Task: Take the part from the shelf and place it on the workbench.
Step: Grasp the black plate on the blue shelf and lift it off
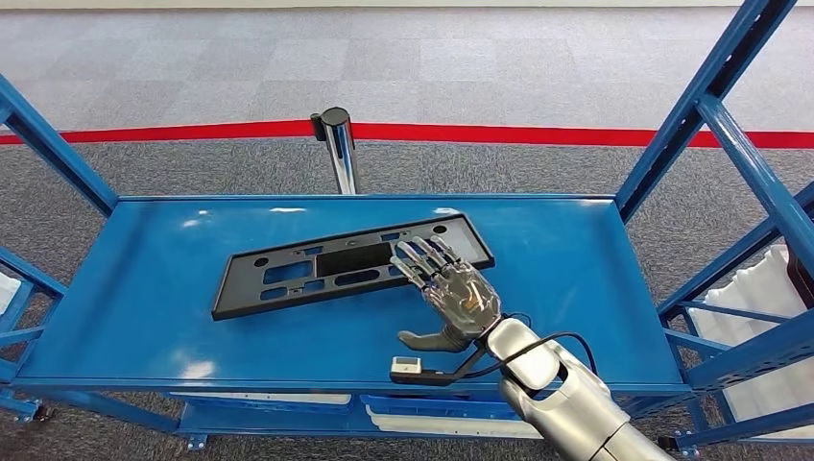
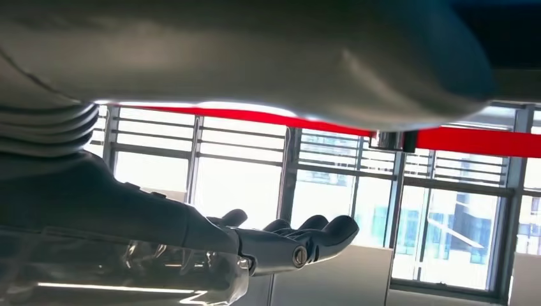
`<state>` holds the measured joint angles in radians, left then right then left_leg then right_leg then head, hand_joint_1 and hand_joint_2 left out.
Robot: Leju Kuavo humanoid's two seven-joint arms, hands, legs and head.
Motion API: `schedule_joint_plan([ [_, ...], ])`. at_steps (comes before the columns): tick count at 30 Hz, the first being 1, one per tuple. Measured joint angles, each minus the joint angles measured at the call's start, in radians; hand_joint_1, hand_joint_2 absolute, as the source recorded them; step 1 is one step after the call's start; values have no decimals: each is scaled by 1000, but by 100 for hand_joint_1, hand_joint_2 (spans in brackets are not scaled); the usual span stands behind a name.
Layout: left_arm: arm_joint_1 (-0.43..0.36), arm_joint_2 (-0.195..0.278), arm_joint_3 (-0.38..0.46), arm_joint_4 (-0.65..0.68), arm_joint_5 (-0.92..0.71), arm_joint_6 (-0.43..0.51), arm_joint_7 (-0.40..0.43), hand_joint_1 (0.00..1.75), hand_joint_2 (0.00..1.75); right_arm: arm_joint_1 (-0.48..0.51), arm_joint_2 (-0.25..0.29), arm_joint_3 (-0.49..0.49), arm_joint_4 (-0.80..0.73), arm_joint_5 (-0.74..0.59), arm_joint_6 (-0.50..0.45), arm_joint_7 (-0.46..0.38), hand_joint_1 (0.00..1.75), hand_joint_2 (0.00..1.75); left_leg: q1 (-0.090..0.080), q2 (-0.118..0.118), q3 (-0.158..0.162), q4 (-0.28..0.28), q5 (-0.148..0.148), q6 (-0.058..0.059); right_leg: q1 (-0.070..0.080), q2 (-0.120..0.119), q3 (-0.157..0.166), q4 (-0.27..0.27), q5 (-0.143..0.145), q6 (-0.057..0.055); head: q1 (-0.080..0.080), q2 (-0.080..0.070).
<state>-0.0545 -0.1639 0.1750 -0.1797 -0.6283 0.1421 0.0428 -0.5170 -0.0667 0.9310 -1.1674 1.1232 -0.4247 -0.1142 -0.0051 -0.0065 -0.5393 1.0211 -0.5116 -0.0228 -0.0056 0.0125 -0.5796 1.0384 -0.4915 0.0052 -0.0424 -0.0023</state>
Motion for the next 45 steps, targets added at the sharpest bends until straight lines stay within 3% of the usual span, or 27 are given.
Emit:
schedule_joint_plan([
  [15, 0, -1, 14, 0, -2, 0, -4, 0, 0, -1, -7, 4, -20, -51, 36, -27, 0, 0, 0, 0, -2, 0, 0, 0, 0, 0, -1, 0, 0, 0, 0, 0],
  [20, 0, -1, 18, 0, -17, -5, -4, 0, 0, -29, -2, 14, -1, -119, 185, -5, 0, 0, 0, 0, -2, 0, 0, 0, 0, 0, -2, 0, 0, 0, 0, 0],
  [23, -1, -1, 18, 0, -34, -9, 1, 0, 0, -67, 20, 22, 61, -140, 237, 5, 0, 0, 0, 0, -2, 0, 0, 0, 0, 0, -2, 0, 0, 0, 0, 0],
  [28, -3, -4, 18, 0, -51, -16, 10, 0, 0, -115, 64, 33, 168, -139, 245, 11, 0, 0, 0, 0, -2, 0, 0, 0, 0, 0, -2, 0, 0, 0, 0, 0],
  [45, -4, -5, 18, 0, -81, -26, 23, 0, 0, -202, 196, 48, 496, -122, 163, 12, 0, 0, 0, 0, -2, 0, 0, 0, 0, 0, -2, 0, 0, 0, 0, 0],
])
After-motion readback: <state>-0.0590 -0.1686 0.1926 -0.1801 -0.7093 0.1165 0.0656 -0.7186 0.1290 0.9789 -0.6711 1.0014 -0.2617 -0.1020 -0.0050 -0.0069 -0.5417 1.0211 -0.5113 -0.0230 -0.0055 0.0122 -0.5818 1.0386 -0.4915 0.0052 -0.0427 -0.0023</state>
